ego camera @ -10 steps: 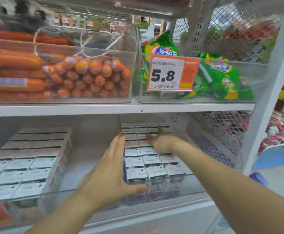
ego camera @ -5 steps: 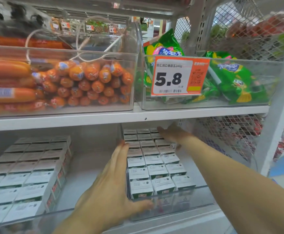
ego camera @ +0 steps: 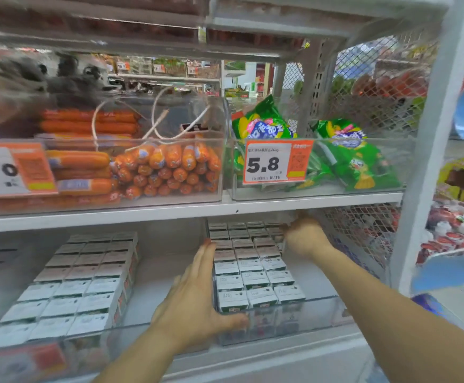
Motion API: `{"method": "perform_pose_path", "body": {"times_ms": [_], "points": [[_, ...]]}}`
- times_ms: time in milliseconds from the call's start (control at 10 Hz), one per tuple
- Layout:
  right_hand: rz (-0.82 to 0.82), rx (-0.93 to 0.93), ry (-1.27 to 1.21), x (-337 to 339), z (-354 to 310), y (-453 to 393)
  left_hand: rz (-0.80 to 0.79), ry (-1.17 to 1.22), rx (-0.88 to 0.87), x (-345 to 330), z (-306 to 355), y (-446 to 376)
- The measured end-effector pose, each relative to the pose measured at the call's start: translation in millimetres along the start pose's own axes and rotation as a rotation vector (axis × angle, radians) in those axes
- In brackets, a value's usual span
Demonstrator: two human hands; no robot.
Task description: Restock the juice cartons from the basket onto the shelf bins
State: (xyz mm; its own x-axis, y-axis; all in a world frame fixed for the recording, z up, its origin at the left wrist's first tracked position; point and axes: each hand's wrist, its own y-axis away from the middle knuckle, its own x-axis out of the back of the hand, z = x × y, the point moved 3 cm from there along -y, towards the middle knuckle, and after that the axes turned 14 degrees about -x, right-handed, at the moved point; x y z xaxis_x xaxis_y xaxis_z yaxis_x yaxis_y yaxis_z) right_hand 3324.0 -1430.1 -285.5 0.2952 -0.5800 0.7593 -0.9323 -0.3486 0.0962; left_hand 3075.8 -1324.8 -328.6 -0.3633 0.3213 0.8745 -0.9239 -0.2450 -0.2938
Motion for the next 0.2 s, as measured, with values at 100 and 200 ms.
{"method": "perform_pose_path", "body": {"times_ms": [100,200], "points": [[0.009,0.157,-0.052,17.7,-2.9,70.0,-0.025,0.028,0.009,5.7,5.8,4.3],[0.023,0.232,-0.191,32.5,-7.1,128.8,0.052,0.103,-0.036,16.7,8.3,5.9]]}}
